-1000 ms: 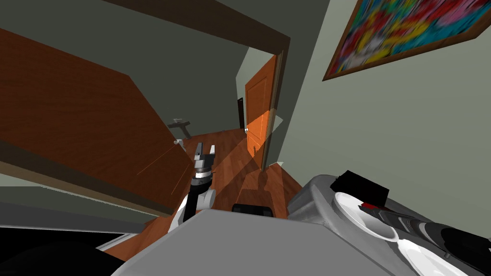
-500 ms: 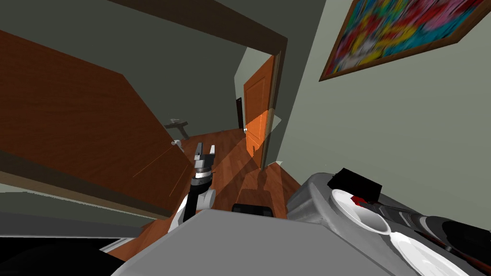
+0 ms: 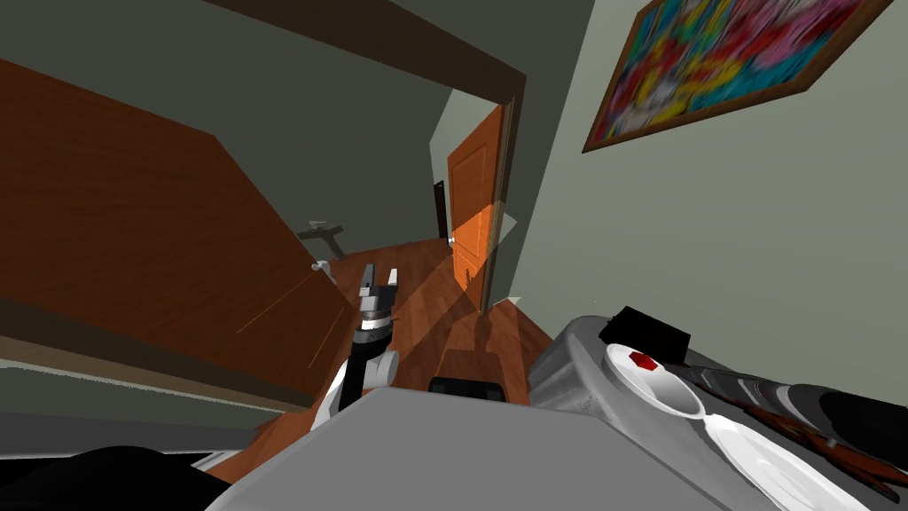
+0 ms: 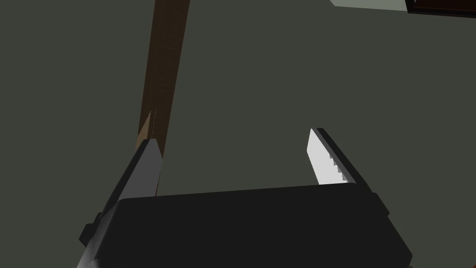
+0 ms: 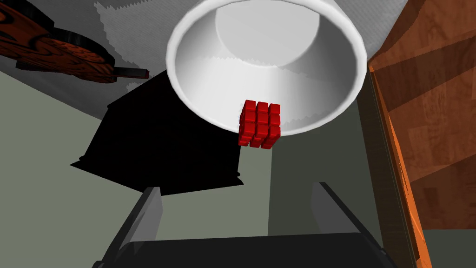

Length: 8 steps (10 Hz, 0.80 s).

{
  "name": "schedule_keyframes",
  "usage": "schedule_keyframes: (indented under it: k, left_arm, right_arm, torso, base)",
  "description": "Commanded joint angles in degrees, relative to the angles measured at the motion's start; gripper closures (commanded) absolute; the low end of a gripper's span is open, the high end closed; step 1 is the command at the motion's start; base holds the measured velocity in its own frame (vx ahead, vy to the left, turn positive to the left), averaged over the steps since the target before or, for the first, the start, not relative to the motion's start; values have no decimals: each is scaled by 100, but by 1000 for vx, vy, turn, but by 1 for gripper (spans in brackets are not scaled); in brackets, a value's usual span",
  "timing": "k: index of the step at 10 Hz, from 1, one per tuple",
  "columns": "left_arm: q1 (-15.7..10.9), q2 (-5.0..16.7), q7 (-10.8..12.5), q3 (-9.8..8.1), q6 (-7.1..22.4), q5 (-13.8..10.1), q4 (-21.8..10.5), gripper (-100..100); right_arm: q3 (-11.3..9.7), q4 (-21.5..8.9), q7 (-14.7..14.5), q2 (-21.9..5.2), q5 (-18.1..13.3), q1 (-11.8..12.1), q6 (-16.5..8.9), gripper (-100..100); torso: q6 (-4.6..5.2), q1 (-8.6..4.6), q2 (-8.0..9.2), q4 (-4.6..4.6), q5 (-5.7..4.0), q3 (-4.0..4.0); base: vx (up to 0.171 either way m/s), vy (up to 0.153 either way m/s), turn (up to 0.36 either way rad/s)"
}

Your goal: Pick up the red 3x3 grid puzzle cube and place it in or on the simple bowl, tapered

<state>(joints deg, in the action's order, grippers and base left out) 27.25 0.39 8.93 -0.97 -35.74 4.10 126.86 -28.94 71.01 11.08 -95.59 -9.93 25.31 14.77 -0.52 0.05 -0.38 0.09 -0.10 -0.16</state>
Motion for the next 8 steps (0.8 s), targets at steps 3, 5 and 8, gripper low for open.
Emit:
schedule_keyframes:
  k: [3, 5, 8]
  left_arm:
    - [0, 0, 0, 0, 0, 0, 0, 0]
    - [0, 0, 0, 0, 0, 0, 0, 0]
    - [0, 0, 0, 0, 0, 0, 0, 0]
  right_arm:
    - [16, 67, 58, -120, 38, 27, 18, 0]
    - [16, 66, 57, -119, 38, 27, 17, 0]
    - [16, 66, 57, -119, 38, 27, 17, 0]
  torso:
    - [-1, -3, -2, -1, -2, -1]
    - [-1, -6, -5, -1, -3, -3]
    - [-1, -6, -5, -1, -3, -3]
  base:
    - [-4, 3, -15]
    - [0, 0, 0]
    - [0, 0, 0]
